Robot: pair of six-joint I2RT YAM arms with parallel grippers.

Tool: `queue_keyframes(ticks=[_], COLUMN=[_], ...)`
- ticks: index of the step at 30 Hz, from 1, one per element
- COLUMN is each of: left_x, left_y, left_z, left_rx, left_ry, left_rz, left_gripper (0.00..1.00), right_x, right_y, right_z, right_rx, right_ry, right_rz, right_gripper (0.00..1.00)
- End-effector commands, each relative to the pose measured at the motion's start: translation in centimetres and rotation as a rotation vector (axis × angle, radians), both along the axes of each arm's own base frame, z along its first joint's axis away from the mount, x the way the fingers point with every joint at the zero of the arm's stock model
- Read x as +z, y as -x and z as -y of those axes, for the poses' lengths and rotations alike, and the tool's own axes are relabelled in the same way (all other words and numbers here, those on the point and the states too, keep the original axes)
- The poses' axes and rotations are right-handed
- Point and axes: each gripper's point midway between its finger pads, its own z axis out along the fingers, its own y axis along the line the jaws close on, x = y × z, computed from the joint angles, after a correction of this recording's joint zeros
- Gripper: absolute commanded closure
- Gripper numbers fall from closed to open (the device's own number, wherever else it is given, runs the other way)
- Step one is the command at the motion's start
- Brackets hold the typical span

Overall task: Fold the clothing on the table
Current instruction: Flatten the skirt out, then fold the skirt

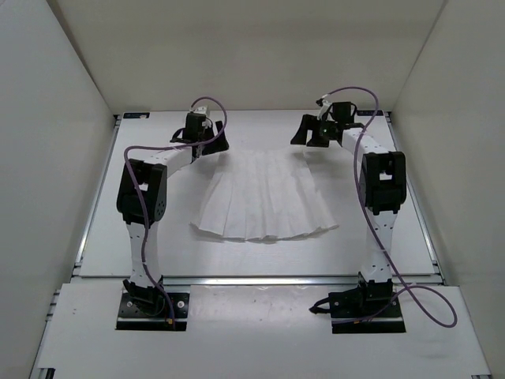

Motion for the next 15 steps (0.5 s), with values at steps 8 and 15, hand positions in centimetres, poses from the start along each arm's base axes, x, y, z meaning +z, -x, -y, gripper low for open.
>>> queue_keyframes(ticks=[8,15], left_x=[3.3,1.5], left_y=[-3.2,-2.9], left_z=[0.5,2.8], left_rx=[0.038,-0.008], left_ry=[0.029,0.024], left_rz=[0.045,-0.013], left_gripper=[0.04,0.11], right_x=[3.2,0.8], right_y=[-3.1,-1.8], right_z=[2.5,1.1], right_rx=[-0.043,0.002], right_ry=[0.116,0.165], right_rz=[0.114,0.053], right_gripper=[0.01,0.05])
